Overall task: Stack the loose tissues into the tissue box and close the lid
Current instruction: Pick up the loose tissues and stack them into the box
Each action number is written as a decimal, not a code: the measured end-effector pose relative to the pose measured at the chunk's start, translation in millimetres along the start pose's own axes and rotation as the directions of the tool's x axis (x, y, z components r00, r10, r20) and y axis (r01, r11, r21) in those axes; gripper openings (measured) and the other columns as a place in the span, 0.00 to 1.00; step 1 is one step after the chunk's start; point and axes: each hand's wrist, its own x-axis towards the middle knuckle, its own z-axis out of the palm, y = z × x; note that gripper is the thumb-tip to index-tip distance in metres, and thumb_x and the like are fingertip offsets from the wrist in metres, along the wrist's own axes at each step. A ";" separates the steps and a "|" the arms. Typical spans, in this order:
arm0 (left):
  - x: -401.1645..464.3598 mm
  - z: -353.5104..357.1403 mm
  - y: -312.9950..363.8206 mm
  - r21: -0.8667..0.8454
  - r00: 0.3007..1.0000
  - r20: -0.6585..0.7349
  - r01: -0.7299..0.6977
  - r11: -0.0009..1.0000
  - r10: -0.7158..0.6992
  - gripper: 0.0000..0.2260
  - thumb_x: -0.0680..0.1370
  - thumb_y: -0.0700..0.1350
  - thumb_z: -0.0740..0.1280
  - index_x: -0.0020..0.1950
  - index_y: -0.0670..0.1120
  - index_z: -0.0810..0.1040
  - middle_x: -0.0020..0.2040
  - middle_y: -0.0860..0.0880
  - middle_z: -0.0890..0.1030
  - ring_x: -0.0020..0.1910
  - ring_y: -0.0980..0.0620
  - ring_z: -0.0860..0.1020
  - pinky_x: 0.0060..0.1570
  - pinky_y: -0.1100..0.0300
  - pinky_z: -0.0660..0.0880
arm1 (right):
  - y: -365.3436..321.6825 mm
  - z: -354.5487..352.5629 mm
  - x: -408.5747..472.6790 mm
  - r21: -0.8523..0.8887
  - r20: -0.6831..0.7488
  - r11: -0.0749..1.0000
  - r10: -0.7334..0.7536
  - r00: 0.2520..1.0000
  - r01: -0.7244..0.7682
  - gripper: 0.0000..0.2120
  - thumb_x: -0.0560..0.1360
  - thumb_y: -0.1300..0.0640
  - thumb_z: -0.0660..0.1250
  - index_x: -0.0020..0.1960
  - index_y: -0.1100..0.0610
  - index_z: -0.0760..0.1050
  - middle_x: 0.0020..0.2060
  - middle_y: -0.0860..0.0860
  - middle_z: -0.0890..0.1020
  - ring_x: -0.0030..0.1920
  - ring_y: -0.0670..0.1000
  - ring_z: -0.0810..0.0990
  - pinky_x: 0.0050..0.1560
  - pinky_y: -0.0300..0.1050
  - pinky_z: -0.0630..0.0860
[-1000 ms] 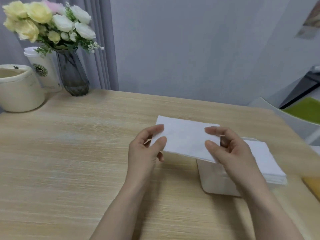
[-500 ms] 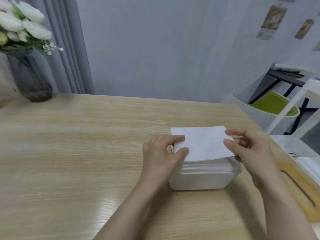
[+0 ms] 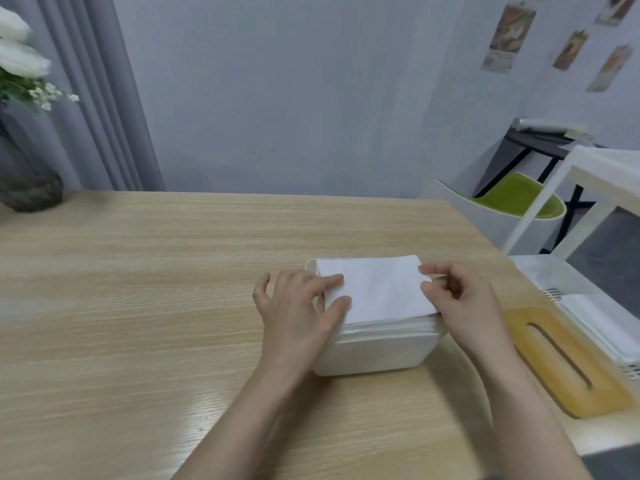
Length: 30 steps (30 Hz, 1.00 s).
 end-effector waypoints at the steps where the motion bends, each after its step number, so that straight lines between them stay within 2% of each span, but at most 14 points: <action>1: -0.6 0.2 0.2 0.004 1.000 0.004 0.005 1.000 -0.005 0.21 0.67 0.64 0.62 0.53 0.57 0.84 0.44 0.64 0.72 0.61 0.58 0.72 0.66 0.67 0.37 | -0.2 0.3 0.0 0.002 -0.003 1.000 0.000 1.000 0.000 0.11 0.74 0.67 0.68 0.48 0.50 0.79 0.34 0.50 0.73 0.35 0.45 0.72 0.39 0.38 0.68; 5: -2.7 0.0 -0.4 0.020 0.999 0.029 0.023 1.000 -0.024 0.19 0.69 0.60 0.63 0.54 0.57 0.84 0.44 0.63 0.71 0.61 0.58 0.71 0.68 0.62 0.40 | -0.2 1.1 -3.0 -0.026 -0.003 1.000 -0.002 1.000 0.002 0.10 0.74 0.66 0.68 0.49 0.52 0.79 0.34 0.48 0.74 0.35 0.44 0.72 0.39 0.37 0.68; 8: -5.1 2.2 -2.4 0.016 1.000 0.027 0.000 1.000 0.000 0.23 0.68 0.65 0.59 0.54 0.57 0.84 0.44 0.63 0.72 0.59 0.60 0.71 0.69 0.60 0.41 | 0.4 1.4 -8.7 -0.055 -0.011 0.998 -0.007 1.000 0.006 0.10 0.74 0.65 0.69 0.50 0.50 0.79 0.36 0.47 0.75 0.36 0.44 0.73 0.41 0.39 0.69; 10: -6.9 4.7 -4.8 0.014 1.000 0.023 -0.013 1.000 0.013 0.24 0.68 0.65 0.56 0.54 0.57 0.84 0.45 0.61 0.72 0.59 0.59 0.70 0.70 0.58 0.44 | 0.3 1.0 -12.7 -0.064 -0.022 0.998 -0.019 1.000 0.017 0.11 0.73 0.64 0.70 0.49 0.48 0.79 0.37 0.46 0.76 0.40 0.46 0.74 0.44 0.41 0.69; 12: -8.4 5.9 -7.0 0.006 1.000 0.007 -0.017 1.000 0.017 0.22 0.69 0.64 0.59 0.54 0.57 0.84 0.47 0.60 0.72 0.61 0.58 0.70 0.69 0.58 0.46 | -1.0 1.4 -15.9 -0.115 -0.024 0.992 -0.046 0.999 0.043 0.11 0.72 0.63 0.70 0.49 0.48 0.79 0.39 0.45 0.76 0.47 0.49 0.74 0.48 0.43 0.68; 14: -9.3 6.0 -8.1 -0.013 1.000 0.009 -0.001 1.000 0.001 0.18 0.70 0.60 0.64 0.54 0.56 0.84 0.53 0.60 0.71 0.67 0.56 0.66 0.68 0.59 0.46 | -1.9 2.7 -19.2 -0.199 -0.019 0.977 -0.075 0.997 0.070 0.12 0.73 0.62 0.71 0.51 0.48 0.80 0.41 0.41 0.77 0.52 0.49 0.72 0.53 0.44 0.67; 16: -10.0 5.3 -8.7 -0.055 0.998 0.051 0.031 0.998 -0.028 0.15 0.71 0.57 0.67 0.55 0.56 0.82 0.62 0.60 0.69 0.74 0.59 0.57 0.68 0.60 0.46 | -1.1 3.2 -22.0 -0.275 -0.018 0.956 -0.107 0.994 0.098 0.12 0.73 0.61 0.71 0.53 0.48 0.80 0.43 0.39 0.77 0.56 0.49 0.71 0.57 0.47 0.68; 18: -10.3 2.7 -8.8 -0.162 0.990 0.123 0.095 0.982 -0.075 0.10 0.76 0.51 0.70 0.57 0.55 0.80 0.71 0.59 0.63 0.76 0.61 0.50 0.73 0.56 0.48 | 0.4 2.0 -23.4 -0.318 -0.001 0.940 -0.130 0.992 0.123 0.11 0.73 0.60 0.70 0.53 0.48 0.80 0.47 0.41 0.78 0.58 0.50 0.70 0.56 0.46 0.66; 20: -12.0 1.4 -8.0 -0.277 0.977 0.188 0.155 0.948 -0.105 0.11 0.78 0.45 0.69 0.59 0.55 0.78 0.77 0.58 0.57 0.77 0.61 0.50 0.75 0.53 0.54 | 2.4 0.1 -23.9 -0.305 0.037 0.945 -0.108 0.993 0.114 0.11 0.75 0.59 0.69 0.55 0.49 0.80 0.54 0.44 0.77 0.61 0.48 0.70 0.55 0.43 0.66; 22: -16.4 3.2 -5.9 -0.315 0.969 0.218 0.187 0.931 -0.121 0.13 0.79 0.45 0.67 0.62 0.56 0.75 0.78 0.60 0.52 0.75 0.66 0.50 0.73 0.59 0.57 | 5.5 -1.9 -26.0 -0.223 0.099 0.971 -0.060 0.993 0.080 0.12 0.76 0.58 0.68 0.58 0.49 0.79 0.61 0.43 0.75 0.65 0.45 0.70 0.61 0.42 0.67; 25: -23.8 10.4 -1.4 -0.342 0.957 0.258 0.220 0.914 -0.134 0.16 0.81 0.46 0.63 0.68 0.57 0.70 0.77 0.64 0.45 0.72 0.72 0.47 0.68 0.65 0.54 | 10.5 -1.4 -33.2 -0.118 0.193 0.993 -0.005 0.981 0.028 0.16 0.77 0.55 0.66 0.64 0.46 0.76 0.69 0.38 0.68 0.70 0.38 0.65 0.69 0.41 0.63; 28: -24.3 16.3 2.1 -0.391 0.953 0.258 0.251 0.885 -0.156 0.17 0.82 0.46 0.62 0.70 0.58 0.68 0.77 0.66 0.44 0.72 0.73 0.47 0.68 0.66 0.54 | 14.9 1.8 -34.4 -0.098 0.175 0.995 0.002 0.985 0.015 0.17 0.78 0.54 0.65 0.66 0.45 0.74 0.70 0.35 0.66 0.71 0.35 0.63 0.72 0.43 0.62; 30: -19.7 20.6 3.2 -0.399 0.953 0.260 0.251 0.882 -0.154 0.17 0.81 0.46 0.62 0.69 0.60 0.68 0.77 0.66 0.45 0.68 0.80 0.47 0.67 0.70 0.54 | 16.6 2.2 -31.8 -0.092 0.150 0.996 0.002 0.989 0.012 0.17 0.78 0.55 0.65 0.66 0.45 0.74 0.69 0.34 0.66 0.71 0.36 0.63 0.73 0.43 0.62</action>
